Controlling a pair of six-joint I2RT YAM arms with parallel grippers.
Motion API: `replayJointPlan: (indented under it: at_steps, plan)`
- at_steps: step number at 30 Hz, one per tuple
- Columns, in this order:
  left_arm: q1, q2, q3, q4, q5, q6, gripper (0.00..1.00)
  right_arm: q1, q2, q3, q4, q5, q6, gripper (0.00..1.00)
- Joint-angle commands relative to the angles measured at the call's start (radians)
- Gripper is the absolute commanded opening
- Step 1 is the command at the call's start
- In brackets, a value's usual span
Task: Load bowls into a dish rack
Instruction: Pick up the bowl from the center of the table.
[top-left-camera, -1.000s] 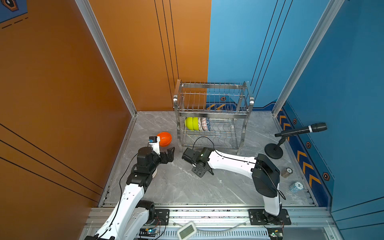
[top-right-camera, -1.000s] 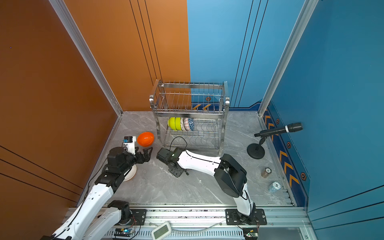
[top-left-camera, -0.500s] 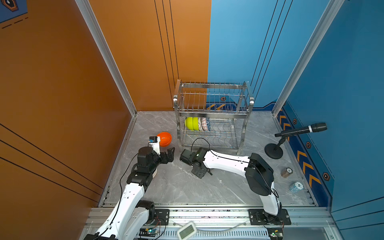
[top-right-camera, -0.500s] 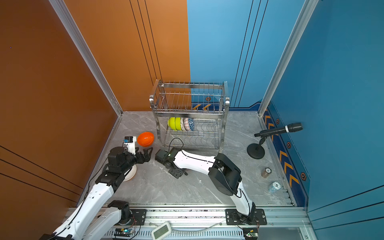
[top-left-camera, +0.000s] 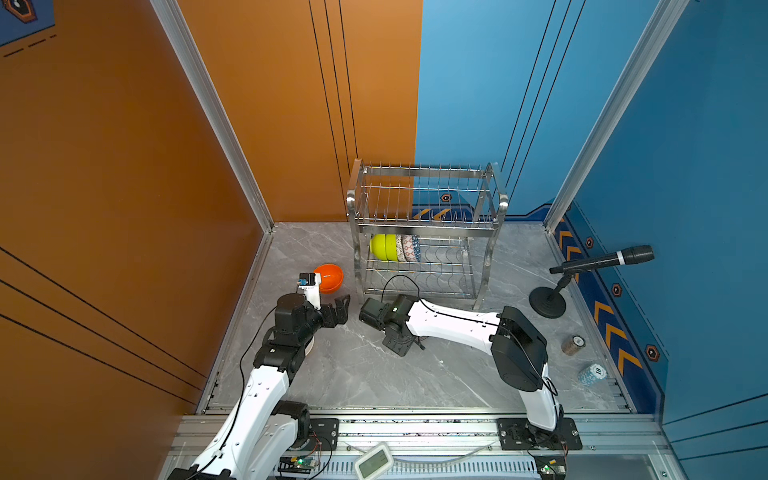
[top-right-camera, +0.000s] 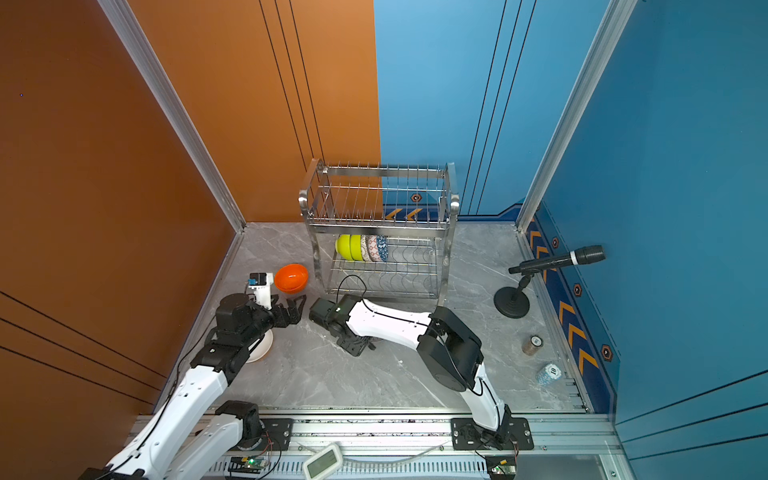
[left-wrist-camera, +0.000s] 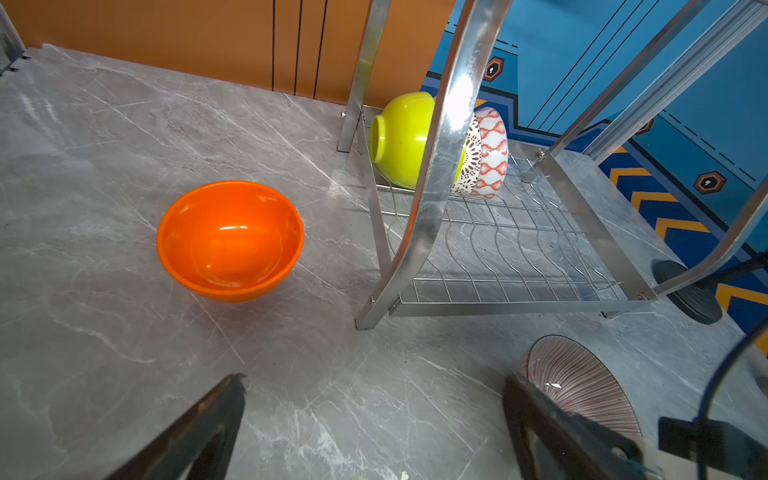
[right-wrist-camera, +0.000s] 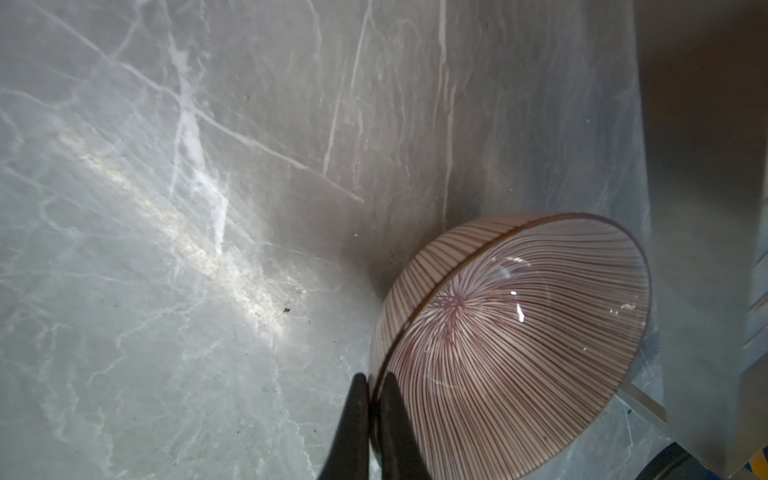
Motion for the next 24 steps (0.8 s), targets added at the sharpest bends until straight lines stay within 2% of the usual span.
replayJointPlan:
  at_steps: [1, 12, 21, 24]
  plan:
    - [0.000, 0.002, 0.020, 0.004, 0.054, -0.009, 0.98, 0.002, -0.068, 0.005, -0.011, 0.014, -0.009, 0.03]
    - [-0.063, 0.004, -0.002, 0.091, 0.185, 0.006, 0.98, -0.002, -0.187, -0.072, 0.054, -0.007, -0.051, 0.03]
    - [-0.135, 0.012, -0.011, 0.133, 0.290, 0.037, 0.98, -0.021, -0.322, -0.195, 0.199, -0.068, -0.088, 0.03]
    - [-0.161, 0.013, -0.014, 0.133, 0.284, 0.048, 0.98, -0.019, -0.376, -0.245, 0.276, -0.068, -0.094, 0.03]
